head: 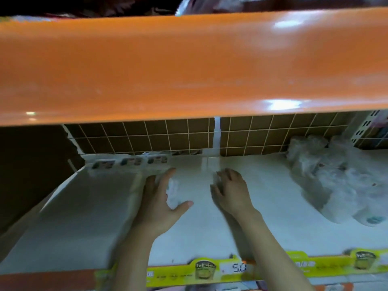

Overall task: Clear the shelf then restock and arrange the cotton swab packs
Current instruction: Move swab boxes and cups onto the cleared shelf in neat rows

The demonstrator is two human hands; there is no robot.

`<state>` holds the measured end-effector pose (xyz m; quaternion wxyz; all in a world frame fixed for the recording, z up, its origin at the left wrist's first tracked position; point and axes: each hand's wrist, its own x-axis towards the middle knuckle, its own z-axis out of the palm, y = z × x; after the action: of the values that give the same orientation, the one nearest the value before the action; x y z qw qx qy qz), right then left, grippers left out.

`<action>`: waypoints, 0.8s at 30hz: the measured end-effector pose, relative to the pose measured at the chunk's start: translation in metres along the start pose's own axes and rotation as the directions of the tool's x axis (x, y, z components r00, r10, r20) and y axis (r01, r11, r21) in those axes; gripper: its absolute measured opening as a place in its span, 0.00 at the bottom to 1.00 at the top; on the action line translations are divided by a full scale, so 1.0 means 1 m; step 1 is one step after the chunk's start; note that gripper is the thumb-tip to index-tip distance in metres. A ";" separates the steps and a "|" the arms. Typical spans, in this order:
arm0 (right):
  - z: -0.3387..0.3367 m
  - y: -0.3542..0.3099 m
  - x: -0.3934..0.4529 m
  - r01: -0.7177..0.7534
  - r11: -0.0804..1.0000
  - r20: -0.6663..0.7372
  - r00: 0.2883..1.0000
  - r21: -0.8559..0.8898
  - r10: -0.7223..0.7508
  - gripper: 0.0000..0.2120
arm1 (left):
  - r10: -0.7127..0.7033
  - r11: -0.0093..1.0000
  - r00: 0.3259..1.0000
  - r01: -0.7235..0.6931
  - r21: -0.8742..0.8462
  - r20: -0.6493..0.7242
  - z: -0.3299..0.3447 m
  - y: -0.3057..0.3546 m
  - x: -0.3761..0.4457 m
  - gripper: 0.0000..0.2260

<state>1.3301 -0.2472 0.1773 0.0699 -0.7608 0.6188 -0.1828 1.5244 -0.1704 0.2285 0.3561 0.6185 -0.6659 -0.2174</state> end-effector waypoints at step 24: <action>0.023 0.003 0.003 -0.056 0.996 -0.088 0.995 -0.064 0.050 0.23 | -0.034 0.929 0.990 0.083 0.361 -0.140 0.040 -0.026 0.080 0.50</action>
<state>1.3363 -0.2532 0.1558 0.0224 -0.7374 0.6469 -0.1931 1.5134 -0.2583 0.1996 0.2709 0.7064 -0.6512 -0.0590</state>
